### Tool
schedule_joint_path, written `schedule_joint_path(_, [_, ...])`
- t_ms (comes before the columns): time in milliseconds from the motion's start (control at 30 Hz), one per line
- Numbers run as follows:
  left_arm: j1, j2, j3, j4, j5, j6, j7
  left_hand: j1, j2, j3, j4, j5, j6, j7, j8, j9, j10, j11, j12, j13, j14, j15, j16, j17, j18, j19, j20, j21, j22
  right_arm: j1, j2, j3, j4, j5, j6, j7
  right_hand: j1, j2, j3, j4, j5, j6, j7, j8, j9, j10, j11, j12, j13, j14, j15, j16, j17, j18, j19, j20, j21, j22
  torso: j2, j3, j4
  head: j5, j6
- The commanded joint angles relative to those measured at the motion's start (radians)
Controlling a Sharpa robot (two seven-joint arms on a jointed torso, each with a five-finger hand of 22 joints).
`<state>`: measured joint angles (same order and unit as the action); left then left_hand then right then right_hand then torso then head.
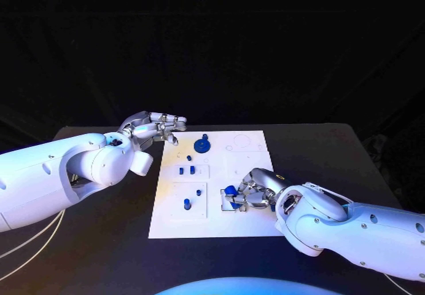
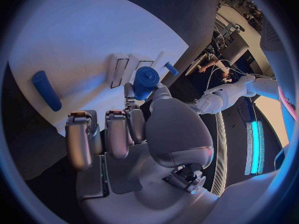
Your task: Assemble the parts on the task board
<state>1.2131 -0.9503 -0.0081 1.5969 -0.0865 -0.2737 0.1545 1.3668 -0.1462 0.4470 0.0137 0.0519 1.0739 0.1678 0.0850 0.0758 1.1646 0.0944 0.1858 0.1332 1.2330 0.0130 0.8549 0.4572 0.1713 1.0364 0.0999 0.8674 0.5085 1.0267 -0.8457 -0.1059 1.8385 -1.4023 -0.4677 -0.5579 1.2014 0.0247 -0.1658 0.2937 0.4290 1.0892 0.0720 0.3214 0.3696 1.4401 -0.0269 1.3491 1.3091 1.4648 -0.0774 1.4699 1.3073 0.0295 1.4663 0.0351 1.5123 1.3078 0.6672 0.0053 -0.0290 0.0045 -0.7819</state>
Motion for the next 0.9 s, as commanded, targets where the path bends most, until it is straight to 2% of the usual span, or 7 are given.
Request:
schedule_joint_path(33, [0.000, 0.002, 0.001, 0.003, 0.006, 0.016, 0.006, -0.003, 0.001, 0.000, 0.001, -0.001, -0.005, 0.001, -0.002, -0.001, -0.006, 0.001, 0.004, 0.002, -0.003, 0.003, -0.004, -0.001, 0.013, -0.001, 0.007, -0.006, -0.001, -0.001, 0.009, 0.000, -0.011, 0.012, 0.054, -0.001, -0.012, -0.003, -0.007, -0.003, -0.006, 0.037, -0.030, 0.005, 0.035, 0.008, -0.001, 0.007, 0.039, 0.071, -0.009, 0.005, 0.087, -0.017, 0.082, -0.007, 0.003, 0.247, 0.001, 0.0009, -0.0012, 0.002, 0.000])
schedule_joint_path(367, [0.000, 0.002, 0.001, 0.003, 0.006, 0.018, 0.004, -0.003, 0.001, 0.000, 0.001, -0.001, -0.005, 0.001, -0.002, -0.001, -0.006, 0.001, 0.004, 0.002, -0.003, 0.003, -0.004, -0.001, 0.013, -0.001, 0.007, -0.006, -0.001, -0.001, 0.030, 0.000, -0.033, 0.005, 0.058, -0.007, -0.024, -0.003, -0.021, -0.003, -0.017, 0.038, -0.033, 0.011, 0.043, 0.012, -0.003, 0.011, 0.046, 0.071, -0.012, 0.005, 0.087, -0.017, 0.082, -0.010, 0.003, 0.247, 0.001, 0.0013, -0.0015, 0.003, -0.002])
schedule_joint_path(567, [0.000, 0.001, 0.001, 0.003, 0.006, 0.018, 0.004, -0.003, 0.001, 0.000, 0.001, -0.001, -0.005, 0.001, -0.002, -0.001, -0.006, 0.001, 0.004, 0.002, -0.003, 0.003, -0.004, -0.001, 0.013, -0.001, 0.007, -0.006, -0.001, -0.001, 0.033, 0.000, -0.038, -0.001, 0.051, -0.005, -0.042, -0.004, -0.043, -0.003, -0.057, 0.031, -0.032, 0.016, 0.053, 0.008, -0.003, 0.002, 0.043, 0.070, -0.012, 0.002, 0.082, -0.015, 0.079, -0.012, -0.004, 0.245, 0.001, 0.0008, -0.0016, 0.005, -0.003])
schedule_joint_path(700, [0.001, 0.001, 0.001, 0.004, 0.006, 0.018, 0.003, -0.003, 0.001, 0.000, 0.001, -0.001, -0.005, 0.001, -0.002, -0.001, -0.006, 0.001, 0.004, 0.002, -0.003, 0.003, -0.004, -0.001, 0.013, -0.001, 0.007, -0.006, -0.001, -0.001, 0.034, 0.000, -0.041, -0.002, 0.043, -0.002, -0.086, -0.012, -0.078, -0.002, -0.171, 0.020, -0.029, 0.019, 0.064, -0.003, 0.000, -0.017, 0.031, 0.068, -0.010, -0.003, 0.073, -0.013, 0.074, -0.010, -0.017, 0.241, 0.000, 0.0004, -0.0021, 0.004, -0.004])
schedule_joint_path(767, [0.001, 0.001, 0.001, 0.004, 0.006, 0.018, 0.003, -0.003, 0.001, 0.000, 0.001, -0.001, -0.005, 0.001, -0.002, -0.001, -0.006, 0.001, 0.004, 0.002, -0.003, 0.003, -0.004, -0.001, 0.013, -0.001, 0.007, -0.006, -0.001, -0.001, 0.035, 0.000, -0.042, -0.002, 0.035, -0.001, -0.106, -0.024, -0.088, -0.001, -0.208, 0.013, -0.026, 0.018, 0.067, -0.013, 0.002, -0.035, 0.018, 0.066, -0.008, -0.008, 0.065, -0.011, 0.070, -0.009, -0.027, 0.238, 0.000, 0.0005, -0.0018, 0.004, -0.004])
schedule_joint_path(867, [0.001, 0.001, 0.001, 0.004, 0.006, 0.018, 0.003, -0.003, 0.001, 0.000, 0.001, -0.001, -0.005, 0.001, -0.002, -0.001, -0.006, 0.001, 0.004, 0.002, -0.003, 0.003, -0.004, -0.001, 0.013, -0.001, 0.007, -0.006, -0.001, -0.001, 0.034, 0.000, -0.044, -0.007, 0.018, -0.004, -0.150, -0.063, -0.076, 0.001, -0.247, -0.006, -0.019, 0.015, 0.073, -0.040, 0.009, -0.080, -0.017, 0.062, -0.002, -0.019, 0.049, -0.005, 0.059, -0.004, -0.051, 0.231, 0.000, 0.0007, -0.0019, 0.005, -0.003])
schedule_joint_path(900, [0.001, 0.000, 0.001, 0.004, 0.006, 0.018, 0.003, -0.003, 0.001, 0.000, 0.001, -0.001, -0.005, 0.001, -0.002, -0.001, -0.006, 0.001, 0.004, 0.002, -0.003, 0.003, -0.004, -0.001, 0.013, -0.001, 0.007, -0.006, -0.001, -0.001, 0.034, 0.000, -0.044, -0.011, 0.008, -0.006, -0.168, -0.083, -0.061, 0.002, -0.262, -0.012, -0.016, 0.014, 0.075, -0.047, 0.011, -0.094, -0.027, 0.061, 0.000, -0.022, 0.045, -0.004, 0.056, -0.002, -0.058, 0.229, 0.000, 0.0006, -0.0019, 0.005, -0.003])
